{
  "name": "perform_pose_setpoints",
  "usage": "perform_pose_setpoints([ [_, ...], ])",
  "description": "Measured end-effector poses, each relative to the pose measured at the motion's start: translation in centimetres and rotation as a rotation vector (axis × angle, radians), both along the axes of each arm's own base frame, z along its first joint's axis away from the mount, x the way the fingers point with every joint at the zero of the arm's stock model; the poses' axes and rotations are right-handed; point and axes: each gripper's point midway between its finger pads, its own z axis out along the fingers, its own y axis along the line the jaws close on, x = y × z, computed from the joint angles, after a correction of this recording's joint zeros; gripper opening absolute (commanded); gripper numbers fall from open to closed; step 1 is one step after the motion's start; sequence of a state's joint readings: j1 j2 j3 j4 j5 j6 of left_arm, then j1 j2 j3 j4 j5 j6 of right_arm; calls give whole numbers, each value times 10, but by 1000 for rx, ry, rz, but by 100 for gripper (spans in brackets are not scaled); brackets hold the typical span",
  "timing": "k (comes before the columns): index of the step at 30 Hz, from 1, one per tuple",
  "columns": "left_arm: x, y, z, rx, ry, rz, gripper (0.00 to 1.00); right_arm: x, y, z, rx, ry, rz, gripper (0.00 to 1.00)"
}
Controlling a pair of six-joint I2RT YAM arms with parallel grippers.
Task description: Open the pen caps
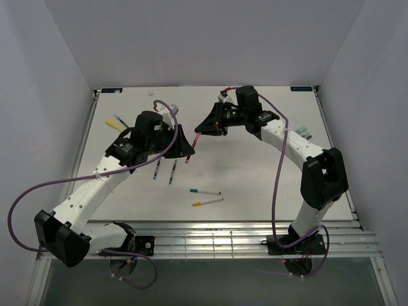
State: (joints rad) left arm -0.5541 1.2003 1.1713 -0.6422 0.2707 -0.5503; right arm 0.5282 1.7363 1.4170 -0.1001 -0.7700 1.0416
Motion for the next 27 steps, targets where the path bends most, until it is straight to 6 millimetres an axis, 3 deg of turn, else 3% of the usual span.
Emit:
perform_pose_setpoints([
  [8,2,-1,-6,8,15,0,40,-2,2,1,5,2,8,8],
  [19,1,-7,-10,-7,22,-25,0,-1,5,-8,-5,10,16,8],
  [27,4,1,-28,6,26,17,0,11,19,-26,-30,38,29,8],
])
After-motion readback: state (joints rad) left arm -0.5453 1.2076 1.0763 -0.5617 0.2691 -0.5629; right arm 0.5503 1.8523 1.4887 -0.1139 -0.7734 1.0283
